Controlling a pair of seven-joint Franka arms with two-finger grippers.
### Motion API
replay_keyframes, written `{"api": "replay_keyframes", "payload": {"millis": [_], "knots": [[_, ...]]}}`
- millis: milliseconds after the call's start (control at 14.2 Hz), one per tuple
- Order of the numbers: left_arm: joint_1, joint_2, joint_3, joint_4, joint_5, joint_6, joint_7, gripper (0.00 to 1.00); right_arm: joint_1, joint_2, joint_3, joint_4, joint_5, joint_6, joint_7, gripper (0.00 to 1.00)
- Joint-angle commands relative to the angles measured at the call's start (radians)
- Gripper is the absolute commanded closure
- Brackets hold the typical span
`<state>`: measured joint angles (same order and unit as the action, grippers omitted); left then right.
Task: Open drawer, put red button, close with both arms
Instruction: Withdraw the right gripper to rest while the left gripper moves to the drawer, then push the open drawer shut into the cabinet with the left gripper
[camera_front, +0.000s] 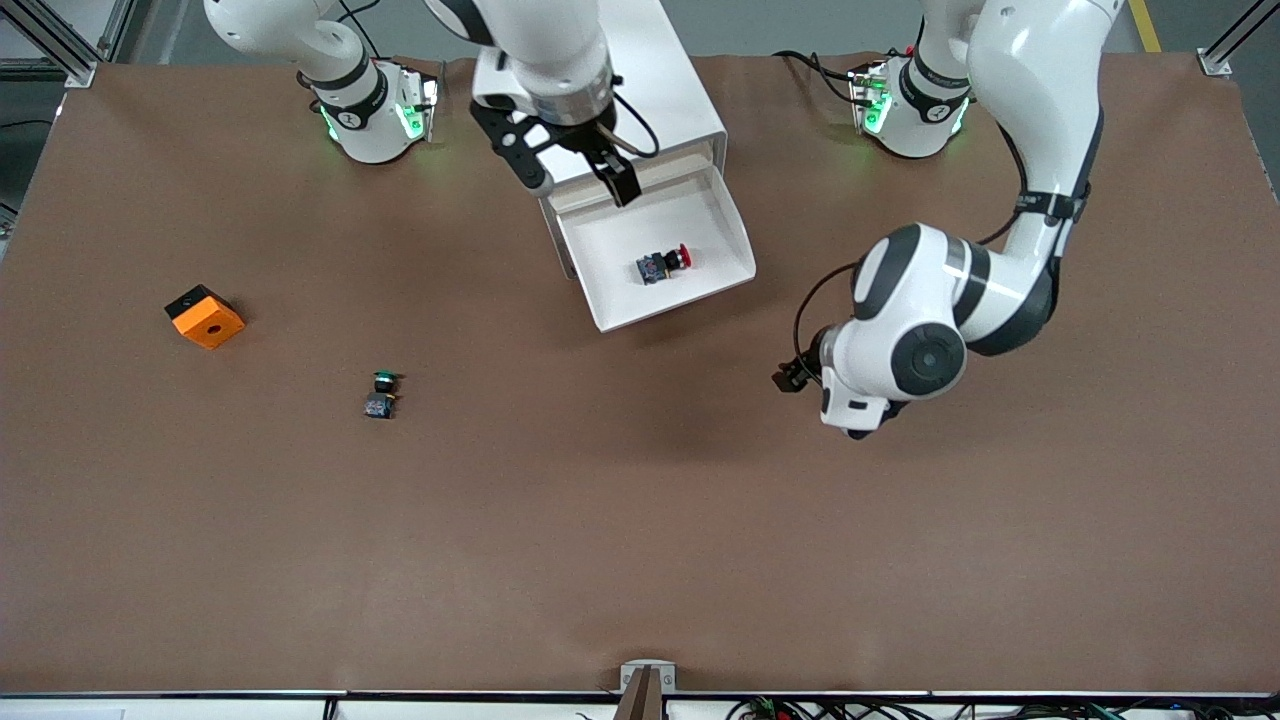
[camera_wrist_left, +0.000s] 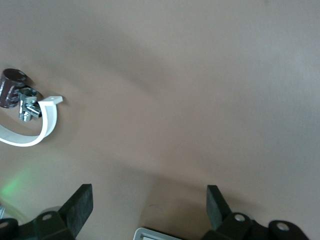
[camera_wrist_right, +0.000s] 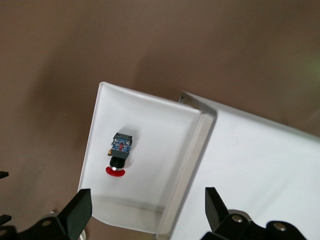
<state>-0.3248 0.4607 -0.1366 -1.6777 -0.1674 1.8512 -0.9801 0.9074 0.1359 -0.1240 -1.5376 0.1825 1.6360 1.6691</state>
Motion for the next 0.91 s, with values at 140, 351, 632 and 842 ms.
{"api": "replay_keyframes", "payload": {"millis": [140,351,632,842], "knots": [[0.000,-0.083,-0.107,-0.139,0.040,0.120,0.070,0.00,-0.146,-0.182,0.010,-0.036,-0.040,-0.177,-0.328,0.00],[0.000,-0.054,-0.147,-0.140,0.046,0.178,0.066,0.00,-0.299,-0.289,0.009,-0.071,-0.043,-0.255,-0.640,0.00],[-0.029,-0.025,-0.175,-0.142,0.052,0.238,0.070,0.00,-0.526,-0.338,0.009,-0.105,-0.112,-0.260,-1.084,0.00],[-0.052,-0.014,-0.178,-0.146,0.045,0.244,0.057,0.00,-0.689,-0.331,0.011,-0.099,-0.129,-0.251,-1.334,0.00]]}}
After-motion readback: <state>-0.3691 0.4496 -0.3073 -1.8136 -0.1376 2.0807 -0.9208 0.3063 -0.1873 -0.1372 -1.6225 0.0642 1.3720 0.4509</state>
